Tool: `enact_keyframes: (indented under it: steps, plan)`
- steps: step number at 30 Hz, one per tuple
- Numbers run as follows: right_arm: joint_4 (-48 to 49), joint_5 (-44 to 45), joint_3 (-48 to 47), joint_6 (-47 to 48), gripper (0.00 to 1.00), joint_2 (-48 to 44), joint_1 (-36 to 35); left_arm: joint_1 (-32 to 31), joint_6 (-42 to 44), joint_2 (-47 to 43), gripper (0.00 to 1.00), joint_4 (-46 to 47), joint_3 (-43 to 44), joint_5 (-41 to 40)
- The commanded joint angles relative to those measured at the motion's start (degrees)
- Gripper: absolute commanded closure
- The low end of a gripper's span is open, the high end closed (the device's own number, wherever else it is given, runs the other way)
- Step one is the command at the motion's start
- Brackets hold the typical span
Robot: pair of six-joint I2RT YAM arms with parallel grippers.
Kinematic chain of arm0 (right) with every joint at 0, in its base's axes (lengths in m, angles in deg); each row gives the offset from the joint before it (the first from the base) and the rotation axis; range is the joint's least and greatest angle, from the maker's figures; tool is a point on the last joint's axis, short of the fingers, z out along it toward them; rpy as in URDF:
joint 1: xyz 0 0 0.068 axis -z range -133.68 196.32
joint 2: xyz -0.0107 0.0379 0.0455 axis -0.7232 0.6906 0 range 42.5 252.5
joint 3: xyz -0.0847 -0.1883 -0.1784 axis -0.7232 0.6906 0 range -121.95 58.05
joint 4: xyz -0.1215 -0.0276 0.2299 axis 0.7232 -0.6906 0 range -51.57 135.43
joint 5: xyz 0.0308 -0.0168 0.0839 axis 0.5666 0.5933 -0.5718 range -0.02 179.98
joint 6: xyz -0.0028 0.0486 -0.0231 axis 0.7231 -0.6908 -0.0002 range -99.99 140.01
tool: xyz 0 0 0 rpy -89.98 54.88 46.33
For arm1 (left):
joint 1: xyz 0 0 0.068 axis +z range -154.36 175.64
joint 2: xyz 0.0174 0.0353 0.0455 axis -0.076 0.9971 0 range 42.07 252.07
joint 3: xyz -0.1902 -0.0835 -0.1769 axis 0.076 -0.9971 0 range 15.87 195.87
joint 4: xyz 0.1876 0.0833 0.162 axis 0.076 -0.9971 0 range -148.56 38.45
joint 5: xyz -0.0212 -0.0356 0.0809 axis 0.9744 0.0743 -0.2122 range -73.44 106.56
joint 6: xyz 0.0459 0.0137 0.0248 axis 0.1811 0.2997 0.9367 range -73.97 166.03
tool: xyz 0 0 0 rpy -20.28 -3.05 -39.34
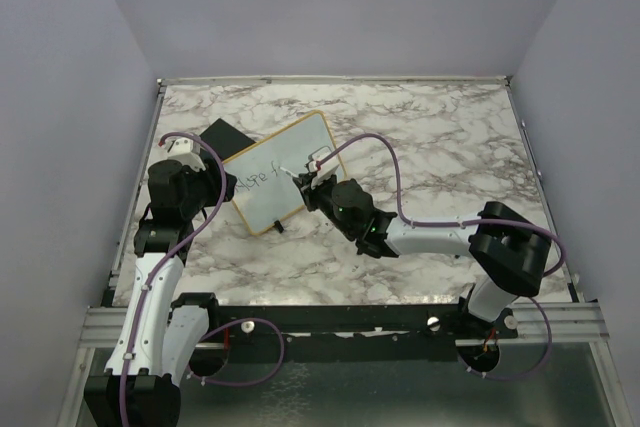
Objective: Write a sentence on the whiteboard
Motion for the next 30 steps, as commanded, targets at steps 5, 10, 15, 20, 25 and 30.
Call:
enact_keyframes:
  steps: [5,10,15,20,25,30]
  plan:
    - [-1.2,-0.7,0.6,-0.6,1.00,0.3,0.1,-0.4,-0.1,-0.6,0.51,0.9,-0.5,0.9]
    - [-1.3,-0.4,1.5,-1.1,1.00,-0.6,0.2,-0.3,-0.1,-0.6,0.50,0.9,-0.5,0.8]
    - [-1.6,-0.6,2.1,-1.5,1.00,-0.9,0.2,-0.4,-0.1,-0.7,0.51,0.9,-0.5,0.9]
    - [-1.7,0.1,2.5,-1.7,1.00,-1.3,0.2,-0.4,-0.1,-0.8,0.50,0.9,-0.6,0.9]
    - [-1.9,1.7,2.8,-1.4,1.00,-2.0,0.2,-0.4,-0.1,-0.9,0.51,0.9,-0.6,0.9]
    - [-2.1,2.8,2.6,-1.2,1.00,-2.1,0.2,-0.4,-0.1,-0.8,0.51,0.9,-0.6,0.9]
